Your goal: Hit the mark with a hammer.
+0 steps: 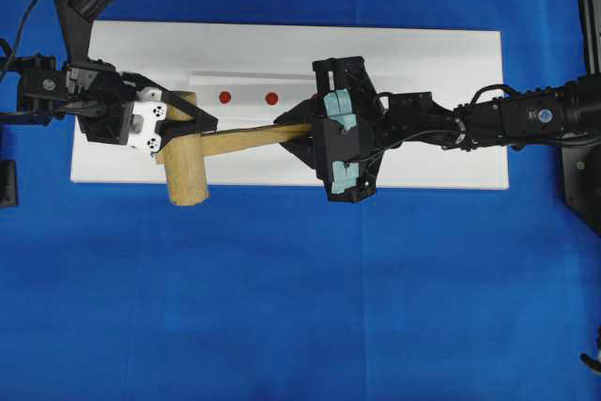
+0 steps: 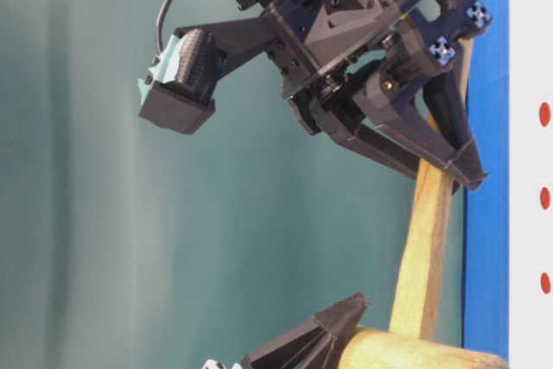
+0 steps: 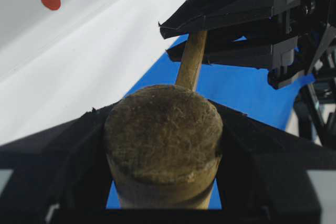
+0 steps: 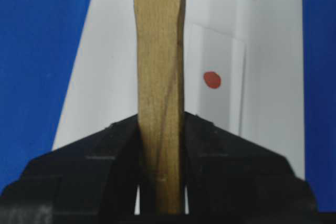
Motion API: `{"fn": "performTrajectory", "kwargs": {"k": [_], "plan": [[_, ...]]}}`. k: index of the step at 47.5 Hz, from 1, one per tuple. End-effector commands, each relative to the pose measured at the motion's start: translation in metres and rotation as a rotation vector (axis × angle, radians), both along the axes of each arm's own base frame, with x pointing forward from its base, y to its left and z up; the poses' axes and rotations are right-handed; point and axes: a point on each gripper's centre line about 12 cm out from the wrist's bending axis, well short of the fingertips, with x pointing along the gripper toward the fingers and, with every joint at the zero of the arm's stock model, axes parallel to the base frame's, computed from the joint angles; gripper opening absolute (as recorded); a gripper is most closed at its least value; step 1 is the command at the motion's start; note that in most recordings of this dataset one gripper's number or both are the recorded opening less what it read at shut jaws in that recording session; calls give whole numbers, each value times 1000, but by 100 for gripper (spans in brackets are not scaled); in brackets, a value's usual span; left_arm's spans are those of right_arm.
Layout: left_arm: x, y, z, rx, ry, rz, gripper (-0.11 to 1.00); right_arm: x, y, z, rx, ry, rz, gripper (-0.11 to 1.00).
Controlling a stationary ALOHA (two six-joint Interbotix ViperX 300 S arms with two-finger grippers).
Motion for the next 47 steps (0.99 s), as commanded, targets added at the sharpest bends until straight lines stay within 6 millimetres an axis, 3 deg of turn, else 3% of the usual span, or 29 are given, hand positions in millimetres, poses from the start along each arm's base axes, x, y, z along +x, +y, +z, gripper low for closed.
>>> {"fn": "performTrajectory", "kwargs": {"k": [1, 20, 26, 29, 40, 47], "plan": [[7, 1, 16, 15, -54, -4, 46, 4, 0, 12, 0, -32, 2, 8], [4, 3, 14, 12, -39, 4, 48, 4, 1, 12, 3, -32, 6, 8], [4, 3, 14, 16, -40, 2, 80, 2, 1, 14, 4, -36, 5, 8], [3, 3, 13, 20, -34, 0, 90, 0, 1, 16, 5, -40, 4, 8], [-12, 2, 16, 45, -37, -11, 86, -26, 0, 27, 19, -61, -11, 8], [-33, 1, 17, 64, -57, -20, 86, -48, -1, 30, 39, -66, -22, 8]]}}
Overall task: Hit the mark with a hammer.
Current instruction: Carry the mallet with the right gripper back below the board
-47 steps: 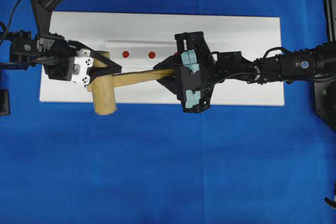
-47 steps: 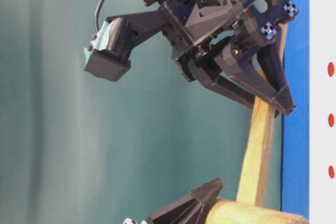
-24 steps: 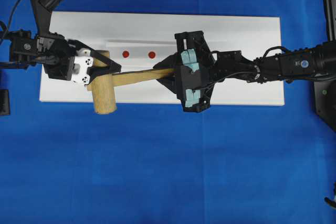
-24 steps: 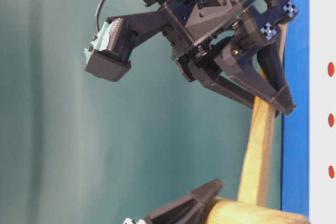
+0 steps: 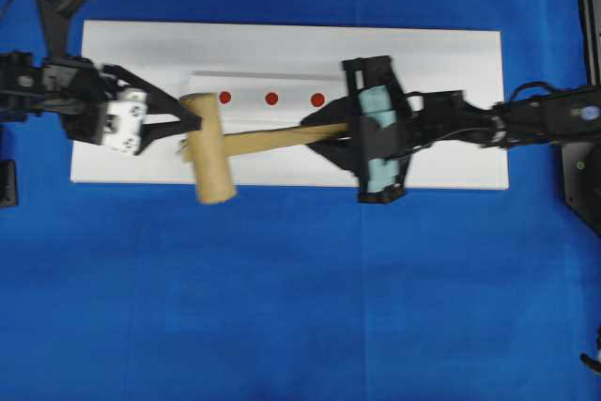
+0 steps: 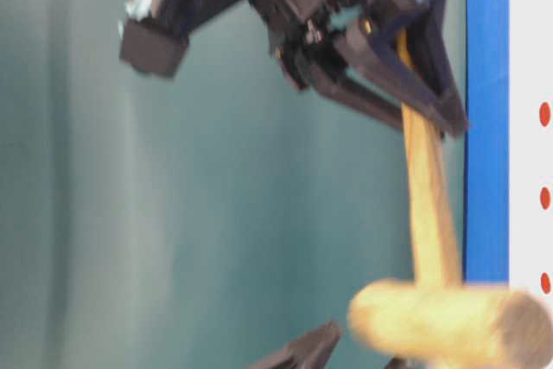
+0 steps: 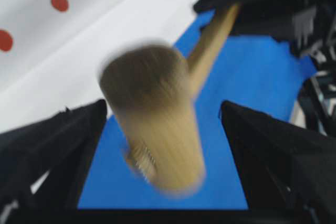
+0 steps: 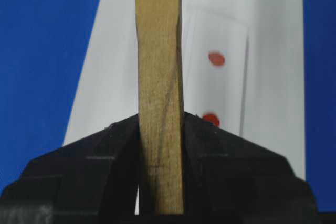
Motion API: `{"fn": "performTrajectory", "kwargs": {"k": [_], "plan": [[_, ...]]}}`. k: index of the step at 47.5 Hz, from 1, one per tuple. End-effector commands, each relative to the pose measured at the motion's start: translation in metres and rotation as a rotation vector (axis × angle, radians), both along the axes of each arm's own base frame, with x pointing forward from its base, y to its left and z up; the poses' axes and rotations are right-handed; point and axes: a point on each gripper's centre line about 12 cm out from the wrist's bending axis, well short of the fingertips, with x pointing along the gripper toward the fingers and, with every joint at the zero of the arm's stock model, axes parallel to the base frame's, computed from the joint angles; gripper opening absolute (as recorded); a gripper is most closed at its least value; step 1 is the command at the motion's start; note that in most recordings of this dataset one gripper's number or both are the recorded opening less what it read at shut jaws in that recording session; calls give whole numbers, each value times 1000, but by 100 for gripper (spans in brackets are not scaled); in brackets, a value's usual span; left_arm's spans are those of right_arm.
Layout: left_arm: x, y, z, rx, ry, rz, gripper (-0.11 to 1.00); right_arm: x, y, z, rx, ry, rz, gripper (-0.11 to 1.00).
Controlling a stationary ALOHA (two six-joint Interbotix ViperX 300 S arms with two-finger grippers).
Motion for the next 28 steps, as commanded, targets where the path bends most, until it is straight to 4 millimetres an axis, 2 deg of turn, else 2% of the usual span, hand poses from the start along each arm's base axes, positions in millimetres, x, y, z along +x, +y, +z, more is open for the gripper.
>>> {"fn": "performTrajectory", "kwargs": {"k": [1, 12, 28], "plan": [[-9, 0, 9, 25, -43, -8, 86, -10, -2, 18, 9, -50, -12, 8], [-37, -2, 18, 168, -96, -66, 85, -35, -2, 16, 35, -48, -30, 8], [-56, -4, 25, 465, -92, -190, 84, -37, -1, 19, 62, -58, -40, 8]]}}
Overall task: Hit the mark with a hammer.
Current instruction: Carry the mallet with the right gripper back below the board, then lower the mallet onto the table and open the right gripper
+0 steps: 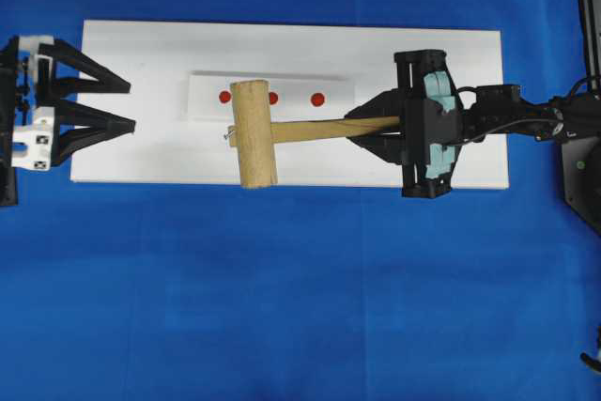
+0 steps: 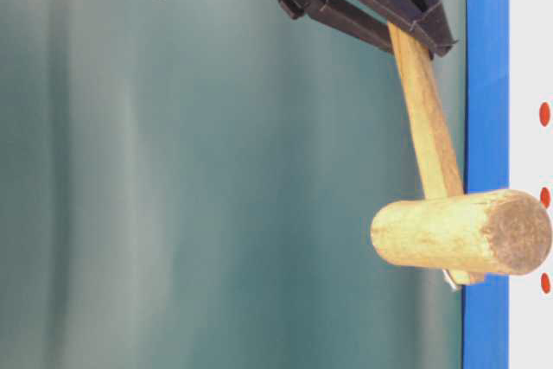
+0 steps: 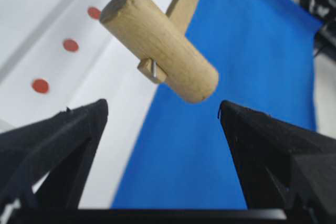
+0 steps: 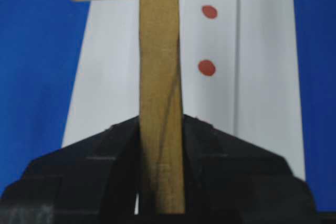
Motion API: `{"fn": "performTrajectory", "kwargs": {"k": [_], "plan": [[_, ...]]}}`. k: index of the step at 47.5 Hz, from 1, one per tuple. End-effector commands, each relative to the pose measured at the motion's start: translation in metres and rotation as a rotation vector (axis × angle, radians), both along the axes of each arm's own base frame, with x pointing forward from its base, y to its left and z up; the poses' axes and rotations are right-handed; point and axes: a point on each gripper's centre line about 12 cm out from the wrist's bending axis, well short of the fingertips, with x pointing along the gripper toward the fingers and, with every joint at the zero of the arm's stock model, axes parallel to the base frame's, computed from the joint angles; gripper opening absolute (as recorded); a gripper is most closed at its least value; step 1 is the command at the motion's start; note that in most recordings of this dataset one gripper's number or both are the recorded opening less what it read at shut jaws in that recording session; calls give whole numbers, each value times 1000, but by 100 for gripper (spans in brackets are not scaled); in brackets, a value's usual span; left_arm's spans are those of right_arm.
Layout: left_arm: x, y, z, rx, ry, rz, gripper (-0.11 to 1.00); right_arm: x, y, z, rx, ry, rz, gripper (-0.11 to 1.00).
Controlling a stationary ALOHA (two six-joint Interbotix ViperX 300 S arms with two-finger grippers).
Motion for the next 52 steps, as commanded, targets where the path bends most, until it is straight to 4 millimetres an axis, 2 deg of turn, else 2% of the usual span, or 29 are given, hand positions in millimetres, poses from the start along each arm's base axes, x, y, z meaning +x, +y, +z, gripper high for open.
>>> {"fn": "performTrajectory", "kwargs": {"k": [1, 12, 22, 27, 38, 44, 52], "plan": [[-1, 0, 3, 61, 0, -20, 84, 3, 2, 15, 23, -46, -8, 8], [-5, 4, -12, 350, 125, -126, 83, 3, 6, 15, 126, -48, -62, 8], [-8, 15, -10, 548, 146, -157, 81, 3, 16, 14, 176, -46, -64, 8], [-10, 18, -8, 575, 143, -150, 81, 3, 26, 13, 205, -39, -52, 8], [-13, 18, -4, 580, 122, -140, 80, 7, 63, 7, 269, -7, -20, 8], [-14, 18, -2, 581, 110, -136, 80, 16, 78, 2, 284, 15, -49, 8], [-15, 18, -1, 582, 107, -135, 80, 39, 100, -3, 287, 32, -42, 8]]}}
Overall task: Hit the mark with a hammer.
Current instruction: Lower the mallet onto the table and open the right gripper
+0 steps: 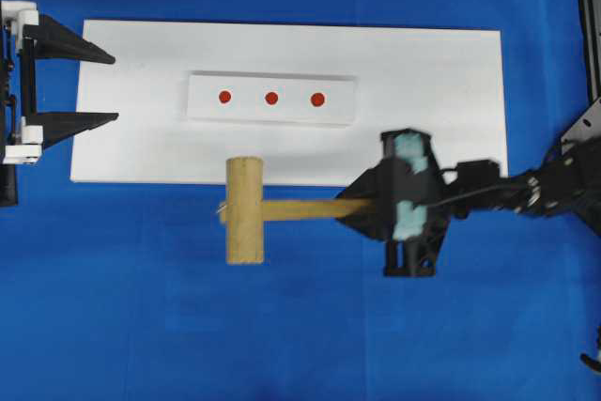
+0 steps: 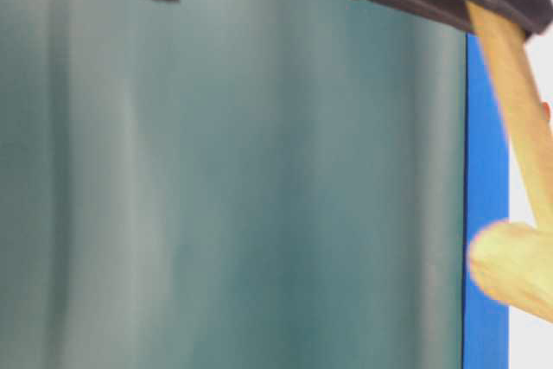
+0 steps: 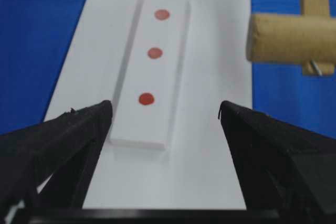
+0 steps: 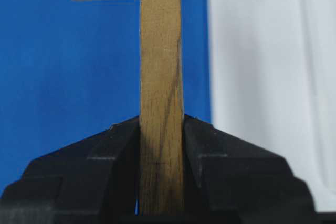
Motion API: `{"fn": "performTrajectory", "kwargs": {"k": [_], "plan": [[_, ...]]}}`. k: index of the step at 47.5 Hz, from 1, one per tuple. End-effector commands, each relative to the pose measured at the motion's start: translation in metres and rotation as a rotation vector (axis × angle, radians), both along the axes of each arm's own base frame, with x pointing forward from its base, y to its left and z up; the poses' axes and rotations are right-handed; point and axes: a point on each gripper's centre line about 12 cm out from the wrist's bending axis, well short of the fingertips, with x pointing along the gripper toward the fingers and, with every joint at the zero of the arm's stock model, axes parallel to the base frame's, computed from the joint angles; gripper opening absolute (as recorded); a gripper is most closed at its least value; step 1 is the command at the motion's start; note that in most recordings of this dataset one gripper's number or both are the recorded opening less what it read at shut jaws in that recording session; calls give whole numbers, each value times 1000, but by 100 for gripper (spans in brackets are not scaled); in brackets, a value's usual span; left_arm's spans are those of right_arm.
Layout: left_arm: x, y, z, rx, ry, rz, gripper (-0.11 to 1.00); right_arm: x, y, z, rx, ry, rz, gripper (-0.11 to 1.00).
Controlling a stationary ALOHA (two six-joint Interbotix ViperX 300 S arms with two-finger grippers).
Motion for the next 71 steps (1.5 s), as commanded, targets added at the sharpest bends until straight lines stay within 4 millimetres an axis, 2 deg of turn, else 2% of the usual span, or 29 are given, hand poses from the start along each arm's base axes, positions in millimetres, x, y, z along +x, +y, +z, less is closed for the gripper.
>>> {"fn": "performTrajectory", "kwargs": {"k": [1, 13, 31, 45, 60, 64, 71], "plan": [[1, 0, 3, 5, -13, 1, 80, 18, 16, 15, 17, -44, 16, 8], [0, 1, 3, 2, -14, 3, 80, 57, 38, -3, 13, -22, 41, 8], [-2, 0, 0, 0, -11, 2, 80, 87, 49, -46, 14, 49, 53, 8], [-2, 0, -1, -2, -7, 4, 80, 81, 42, -76, 29, 127, 8, 8], [-2, 0, -1, -2, -7, 3, 80, 72, 41, -86, 45, 160, 20, 9], [-2, 0, -1, -2, -8, 3, 80, 70, 40, -87, 41, 164, 20, 22], [-2, 0, -1, -1, -11, 3, 80, 69, 40, -86, 41, 162, 19, 61]]}}
